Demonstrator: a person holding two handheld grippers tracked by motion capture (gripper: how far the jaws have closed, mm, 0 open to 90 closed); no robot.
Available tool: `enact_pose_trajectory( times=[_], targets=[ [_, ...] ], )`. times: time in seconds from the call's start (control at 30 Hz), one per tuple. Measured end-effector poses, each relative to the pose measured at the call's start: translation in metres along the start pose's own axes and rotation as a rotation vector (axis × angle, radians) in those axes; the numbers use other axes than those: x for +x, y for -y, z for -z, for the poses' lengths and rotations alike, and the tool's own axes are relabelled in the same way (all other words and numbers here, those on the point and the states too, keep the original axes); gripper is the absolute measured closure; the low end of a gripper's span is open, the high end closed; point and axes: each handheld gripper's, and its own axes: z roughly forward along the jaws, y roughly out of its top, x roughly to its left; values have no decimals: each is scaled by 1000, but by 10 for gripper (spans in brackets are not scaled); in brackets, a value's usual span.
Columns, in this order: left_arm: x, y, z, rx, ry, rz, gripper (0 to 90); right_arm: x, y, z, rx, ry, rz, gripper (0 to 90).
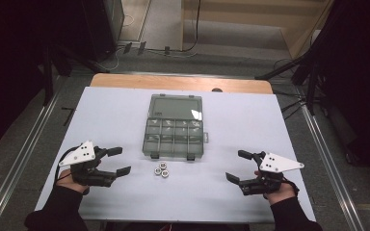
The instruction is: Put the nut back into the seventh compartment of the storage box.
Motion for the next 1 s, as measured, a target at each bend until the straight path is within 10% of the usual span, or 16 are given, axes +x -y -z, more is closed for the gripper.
enact_pose_trajectory(
  times=[1.0],
  targets=[
    [1,1,-3,68,3,6,250,-2,-3,-4,76,-45,-14,136]
  ],
)
